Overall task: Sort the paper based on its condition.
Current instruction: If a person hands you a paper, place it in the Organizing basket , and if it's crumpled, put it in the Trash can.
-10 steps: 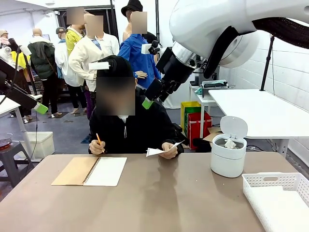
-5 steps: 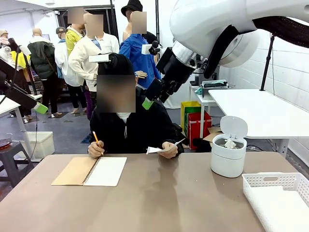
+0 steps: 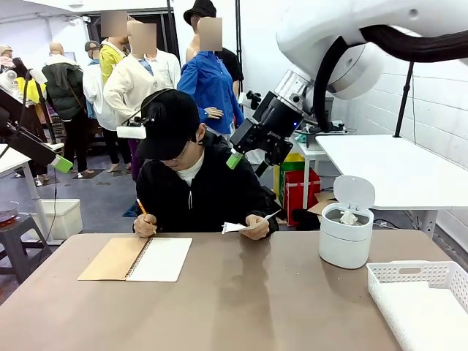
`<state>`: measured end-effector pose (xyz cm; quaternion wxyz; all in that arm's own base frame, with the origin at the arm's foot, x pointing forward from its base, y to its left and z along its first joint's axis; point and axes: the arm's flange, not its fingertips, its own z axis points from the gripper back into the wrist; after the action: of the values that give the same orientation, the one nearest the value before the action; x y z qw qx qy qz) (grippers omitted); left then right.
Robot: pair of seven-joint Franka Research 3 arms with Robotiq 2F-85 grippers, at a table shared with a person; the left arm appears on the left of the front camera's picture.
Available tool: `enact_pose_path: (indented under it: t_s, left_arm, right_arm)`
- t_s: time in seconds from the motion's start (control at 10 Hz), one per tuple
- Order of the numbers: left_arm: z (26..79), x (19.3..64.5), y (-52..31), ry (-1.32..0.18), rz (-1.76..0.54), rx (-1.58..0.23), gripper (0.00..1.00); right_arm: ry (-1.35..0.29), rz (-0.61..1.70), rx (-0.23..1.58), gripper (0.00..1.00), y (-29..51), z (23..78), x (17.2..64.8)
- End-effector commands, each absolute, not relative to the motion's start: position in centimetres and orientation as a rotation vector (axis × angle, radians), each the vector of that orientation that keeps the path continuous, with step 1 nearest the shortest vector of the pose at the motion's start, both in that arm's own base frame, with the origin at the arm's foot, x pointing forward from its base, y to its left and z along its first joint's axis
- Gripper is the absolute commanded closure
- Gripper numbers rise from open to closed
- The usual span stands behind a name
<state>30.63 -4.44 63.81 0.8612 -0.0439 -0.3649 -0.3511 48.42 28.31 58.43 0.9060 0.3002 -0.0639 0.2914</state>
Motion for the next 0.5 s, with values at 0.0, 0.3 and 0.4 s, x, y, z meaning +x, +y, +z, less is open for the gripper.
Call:
enact_pose_path:
  t_s: [0.0,0.3,0.4]
  left_arm:
    - [63.8,30.6,-4.4,-0.764,-0.735,-0.093,0.0]
    - [63.8,30.6,-4.4,-0.764,-0.735,-0.093,0.0]
    - [63.8,30.6,-4.4,-0.764,-0.735,-0.093,0.0]
  right_arm:
    - [-0.038,0.428,0.664,0.0,28.8,58.9,51.9]
    - [-0.081,0.371,0.607,0.0,27.8,57.4,53.4]
    - [0.001,0.332,0.651,0.0,27.4,56.4,52.9]
